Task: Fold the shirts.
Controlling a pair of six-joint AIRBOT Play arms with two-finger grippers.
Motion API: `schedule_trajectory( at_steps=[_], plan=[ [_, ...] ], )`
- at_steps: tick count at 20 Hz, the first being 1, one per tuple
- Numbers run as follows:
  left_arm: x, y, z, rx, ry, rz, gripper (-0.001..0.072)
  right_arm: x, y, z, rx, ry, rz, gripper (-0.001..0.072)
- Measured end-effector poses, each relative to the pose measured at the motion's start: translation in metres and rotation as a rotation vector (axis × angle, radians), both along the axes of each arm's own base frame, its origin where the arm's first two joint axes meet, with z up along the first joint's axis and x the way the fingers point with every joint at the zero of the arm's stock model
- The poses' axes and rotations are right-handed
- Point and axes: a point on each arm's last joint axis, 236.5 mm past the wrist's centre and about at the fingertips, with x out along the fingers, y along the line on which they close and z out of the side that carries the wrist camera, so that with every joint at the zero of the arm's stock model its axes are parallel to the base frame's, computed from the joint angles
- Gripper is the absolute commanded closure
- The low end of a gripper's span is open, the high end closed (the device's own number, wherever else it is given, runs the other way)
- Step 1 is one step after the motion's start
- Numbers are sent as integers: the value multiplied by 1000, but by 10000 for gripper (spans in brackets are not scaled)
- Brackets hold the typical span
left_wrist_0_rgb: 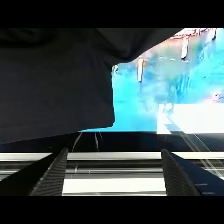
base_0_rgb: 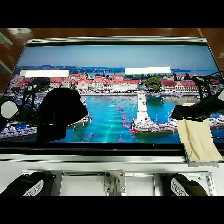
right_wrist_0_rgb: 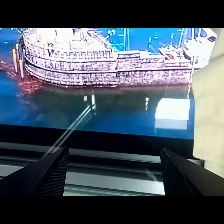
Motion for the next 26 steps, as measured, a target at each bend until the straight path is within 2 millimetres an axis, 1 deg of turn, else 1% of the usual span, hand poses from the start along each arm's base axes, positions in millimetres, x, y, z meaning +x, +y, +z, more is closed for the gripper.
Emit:
schedule_trajectory(
  at_steps=[14,17,21,26],
  plan=[
    [0,0,0,0,0,0,1,0,0,0,0,-2,0,25],
    [0,0,0,-1,-2,0,2,9,2,2,10,-37,-8,25],
    [11,-5,1,-21,-39,3,2,19,7,6,43,-77,-42,25],
    [19,-11,-3,-48,-49,13,10,24,10,8,60,-97,-59,25]
  ],
)
